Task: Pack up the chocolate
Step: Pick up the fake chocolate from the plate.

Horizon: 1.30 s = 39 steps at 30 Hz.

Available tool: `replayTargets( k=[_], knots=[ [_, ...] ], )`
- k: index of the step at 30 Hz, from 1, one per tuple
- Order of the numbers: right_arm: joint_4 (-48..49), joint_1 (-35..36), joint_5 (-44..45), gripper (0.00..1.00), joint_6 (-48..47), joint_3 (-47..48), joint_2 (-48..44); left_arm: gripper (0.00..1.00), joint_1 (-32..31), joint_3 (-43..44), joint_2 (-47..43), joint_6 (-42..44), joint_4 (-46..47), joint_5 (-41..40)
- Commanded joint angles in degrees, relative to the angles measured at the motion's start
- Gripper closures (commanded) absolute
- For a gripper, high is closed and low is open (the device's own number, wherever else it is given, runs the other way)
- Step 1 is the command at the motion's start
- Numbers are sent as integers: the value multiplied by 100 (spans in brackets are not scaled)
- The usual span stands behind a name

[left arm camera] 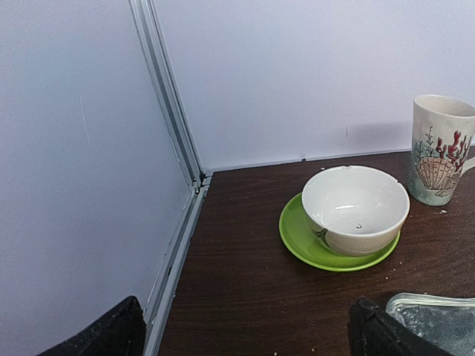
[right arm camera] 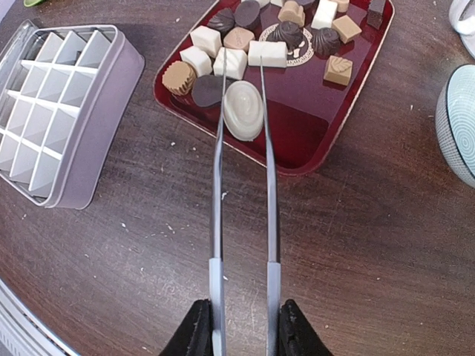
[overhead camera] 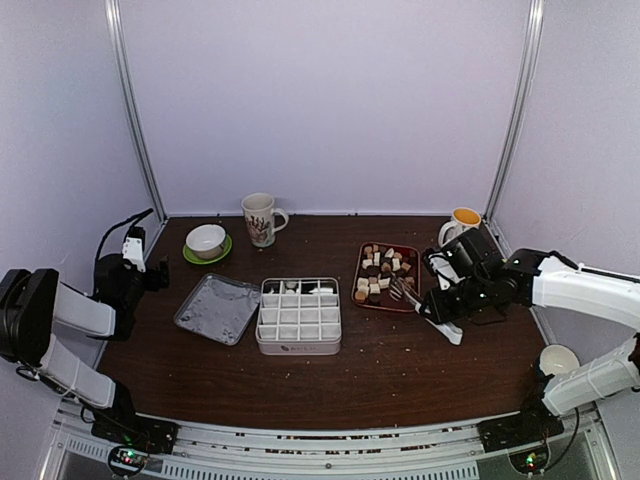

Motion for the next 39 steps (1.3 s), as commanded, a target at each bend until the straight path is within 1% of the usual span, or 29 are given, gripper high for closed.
replayTargets(
  k=[1, 5, 9, 14, 18, 23, 27, 31, 35, 39],
  knots=[
    [-204, -189, -51, 72, 11, 331, 208, 2, 44, 108, 24, 24, 151, 59],
    [-124, -314, -68, 70, 16, 398, 330, 2, 43, 108, 29, 24, 151, 63],
    [122, -336, -268, 69, 74, 425, 533, 2, 43, 112, 29, 23, 156, 62],
    [333, -345, -353, 73, 95, 522, 627, 2, 37, 108, 26, 20, 153, 63],
    [565, -345, -806, 75, -34, 572, 498, 2, 42, 108, 29, 24, 151, 64],
    [1047, -276, -1658, 77, -238, 589, 478, 2, 42, 108, 29, 24, 155, 67],
    [1248, -40, -1913, 78, -376, 796, 710, 2, 40, 108, 29, 24, 155, 64],
    [1252, 280, -1894, 78, -588, 1046, 973, 2, 44, 108, 29, 24, 155, 59],
    [1024, 535, -1572, 78, -749, 1300, 1283, 2, 41, 108, 29, 24, 156, 63],
    [836, 635, -1282, 77, -815, 1420, 1464, 2, 43, 112, 29, 24, 150, 64]
  ],
)
